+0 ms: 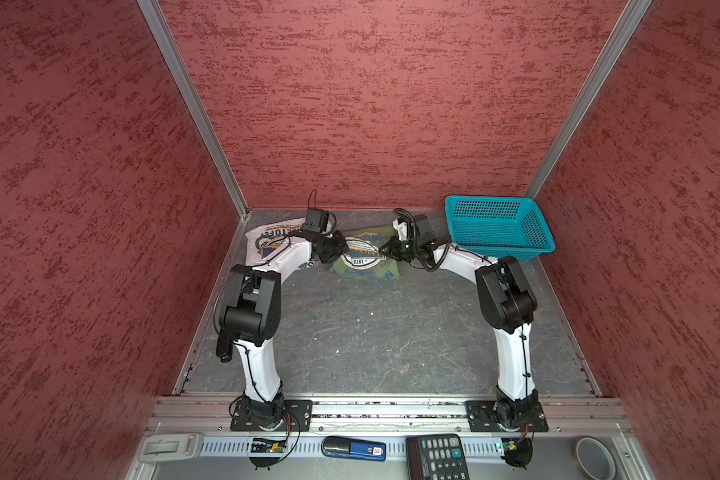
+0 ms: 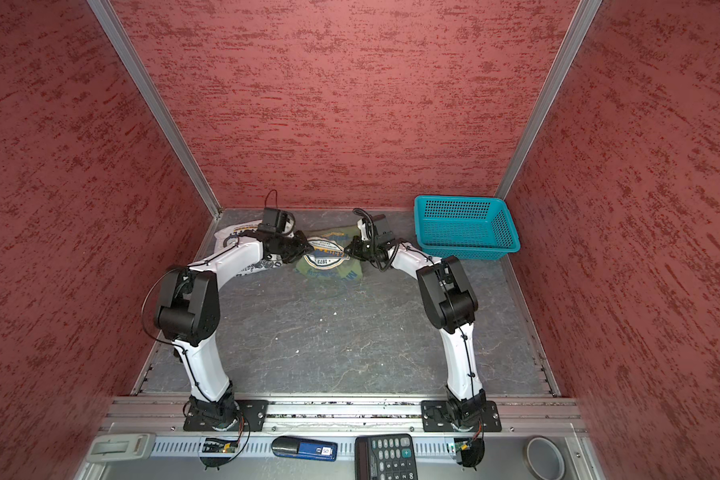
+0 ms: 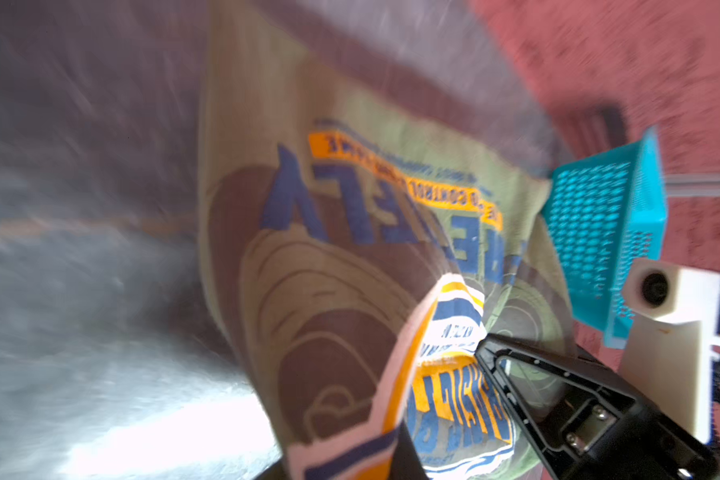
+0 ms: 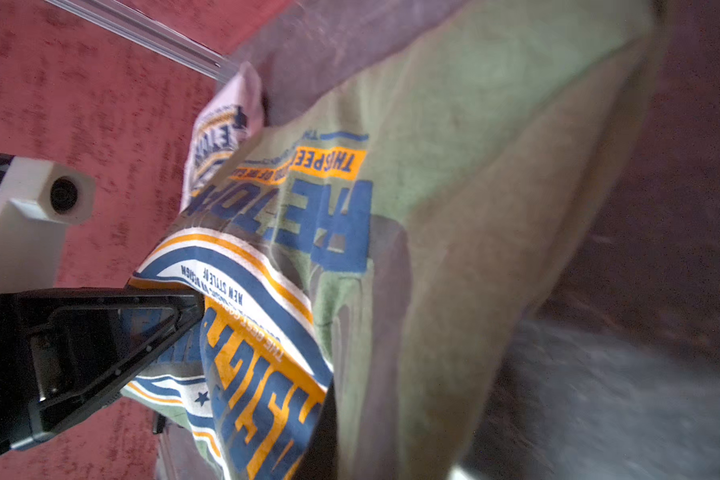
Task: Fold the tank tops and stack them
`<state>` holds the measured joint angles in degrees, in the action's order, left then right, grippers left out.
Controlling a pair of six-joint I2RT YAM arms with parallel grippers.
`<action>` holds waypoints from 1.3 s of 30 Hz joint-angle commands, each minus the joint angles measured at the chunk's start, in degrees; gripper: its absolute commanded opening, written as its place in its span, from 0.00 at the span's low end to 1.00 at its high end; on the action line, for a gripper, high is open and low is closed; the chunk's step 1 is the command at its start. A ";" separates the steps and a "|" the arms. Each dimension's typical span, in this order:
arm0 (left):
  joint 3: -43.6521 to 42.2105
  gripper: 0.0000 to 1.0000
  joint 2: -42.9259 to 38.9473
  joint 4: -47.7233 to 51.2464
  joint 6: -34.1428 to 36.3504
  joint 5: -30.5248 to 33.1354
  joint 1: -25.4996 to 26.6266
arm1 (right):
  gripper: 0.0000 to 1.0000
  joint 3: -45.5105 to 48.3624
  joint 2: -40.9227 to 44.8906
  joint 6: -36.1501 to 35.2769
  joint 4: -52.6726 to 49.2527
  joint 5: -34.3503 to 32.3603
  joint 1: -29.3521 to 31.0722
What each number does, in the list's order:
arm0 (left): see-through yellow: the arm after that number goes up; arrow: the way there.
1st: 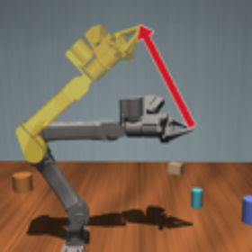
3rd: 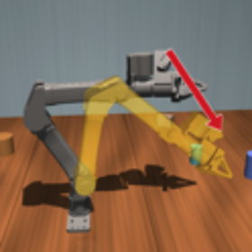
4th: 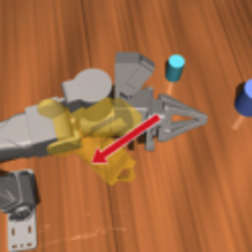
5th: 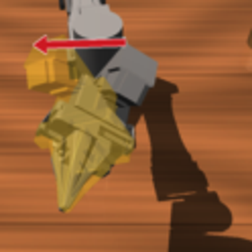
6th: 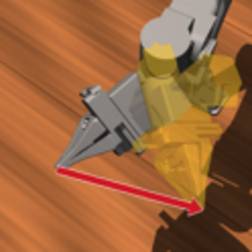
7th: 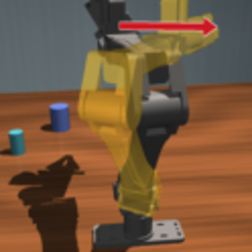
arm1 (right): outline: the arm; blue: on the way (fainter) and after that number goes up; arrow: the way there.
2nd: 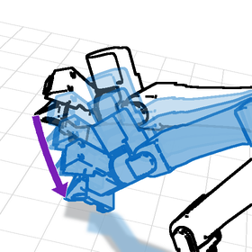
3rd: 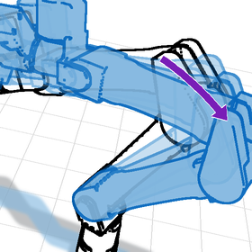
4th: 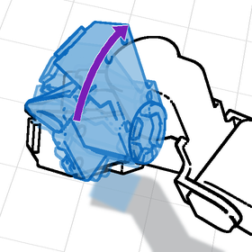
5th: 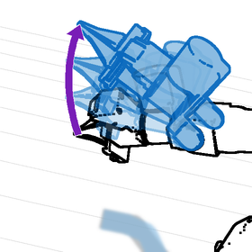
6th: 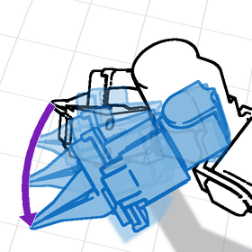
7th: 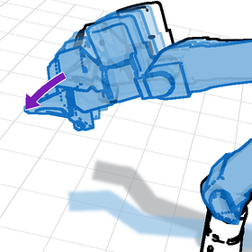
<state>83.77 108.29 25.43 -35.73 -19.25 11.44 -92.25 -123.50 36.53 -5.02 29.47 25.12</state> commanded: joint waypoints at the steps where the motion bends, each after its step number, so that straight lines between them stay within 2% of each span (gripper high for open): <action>1: 3.25 0.06 -1.72 3.38 5.10 3.90 -3.55 | 0.00 -8.04 -3.88 3.13 3.15 0.76 1.49; 7: 6.36 0.05 -0.86 6.43 7.06 5.16 -9.18 | 0.00 -27.19 -14.90 4.12 -2.87 0.47 4.60; 14: 3.03 0.05 2.71 6.40 6.69 5.15 -14.84 | 0.00 -49.19 -28.39 4.22 -12.44 -0.18 6.75; 18: -0.31 0.04 5.13 4.72 5.63 2.87 -16.22 | 0.00 -50.83 -30.88 4.50 -13.58 0.23 6.88; 21: -1.33 0.04 6.61 4.71 5.40 -0.33 -14.91 | 0.00 -50.67 -30.43 2.28 -16.69 -0.82 6.86; 25: -2.49 0.02 7.13 4.63 5.15 -2.28 -10.80 | 0.00 -44.21 -24.62 -1.80 -20.08 -4.64 6.70; 31: -3.97 0.01 4.35 5.31 3.00 -1.02 -3.53 | 0.00 -17.05 -7.00 -2.40 -12.22 -9.31 4.51; 34: -3.78 0.01 3.47 5.85 2.19 -1.10 -0.19 | 0.00 -4.48 0.34 -1.19 -6.07 -9.26 2.69; 37: -3.23 0.01 1.78 6.06 1.60 -1.18 3.04 | 0.00 2.82 5.53 -0.76 -2.73 -8.88 1.45; 39: -1.63 0.01 0.39 7.88 1.96 0.65 4.15 | 0.00 3.91 7.07 -1.18 -2.31 -8.53 1.33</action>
<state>80.25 112.33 31.24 -33.17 -20.47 15.22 -89.76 -119.15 35.51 -13.93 22.22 27.05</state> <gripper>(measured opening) 0.139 0.117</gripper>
